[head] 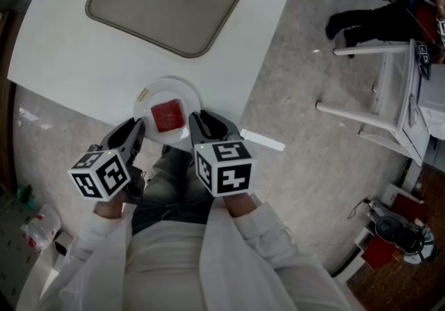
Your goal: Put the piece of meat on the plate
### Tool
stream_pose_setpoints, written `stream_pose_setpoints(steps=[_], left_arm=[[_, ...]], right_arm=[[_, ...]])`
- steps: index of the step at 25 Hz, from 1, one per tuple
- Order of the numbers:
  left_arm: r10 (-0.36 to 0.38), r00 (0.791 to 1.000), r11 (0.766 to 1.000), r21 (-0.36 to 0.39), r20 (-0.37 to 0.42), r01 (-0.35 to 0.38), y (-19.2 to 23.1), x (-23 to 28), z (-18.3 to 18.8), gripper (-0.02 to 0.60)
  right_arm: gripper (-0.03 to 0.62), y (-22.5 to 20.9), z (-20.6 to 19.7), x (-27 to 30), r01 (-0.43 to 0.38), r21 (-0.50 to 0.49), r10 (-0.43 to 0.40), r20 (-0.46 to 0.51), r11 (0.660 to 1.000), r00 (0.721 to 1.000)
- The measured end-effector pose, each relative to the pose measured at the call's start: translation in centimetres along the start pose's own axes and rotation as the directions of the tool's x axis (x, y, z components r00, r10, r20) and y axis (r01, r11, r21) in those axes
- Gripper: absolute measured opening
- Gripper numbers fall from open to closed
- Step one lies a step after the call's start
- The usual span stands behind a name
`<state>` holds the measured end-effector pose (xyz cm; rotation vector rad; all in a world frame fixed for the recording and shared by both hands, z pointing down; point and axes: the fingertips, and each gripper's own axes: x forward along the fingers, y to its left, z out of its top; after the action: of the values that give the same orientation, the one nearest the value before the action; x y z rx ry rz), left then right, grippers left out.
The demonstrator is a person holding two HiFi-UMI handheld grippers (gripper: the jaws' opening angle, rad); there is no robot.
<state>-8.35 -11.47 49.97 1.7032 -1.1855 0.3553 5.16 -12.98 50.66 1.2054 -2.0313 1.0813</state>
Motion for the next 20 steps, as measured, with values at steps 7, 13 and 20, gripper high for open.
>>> stream_pose_setpoints(steps=[7,13,20], left_arm=[[0.005,1.000,1.000,0.012,0.006,-0.005,-1.0,-0.3,-0.3,0.071],[0.015,1.000,1.000,0.012,0.021,-0.015,-2.1,-0.6,-0.4,0.071],[0.009,1.000,1.000,0.021,0.029,-0.009,-2.9,-0.5,0.0,0.071]], right_arm=[[0.074,-0.3,0.0,-1.1,-0.008,0.006,0.008,0.011,1.000,1.000],[0.071,-0.6,0.4,-2.2,-0.020,0.006,0.020,0.031,1.000,0.999],[0.071,-1.1,0.6,-2.9,-0.029,0.026,0.028,0.050,0.999,0.998]])
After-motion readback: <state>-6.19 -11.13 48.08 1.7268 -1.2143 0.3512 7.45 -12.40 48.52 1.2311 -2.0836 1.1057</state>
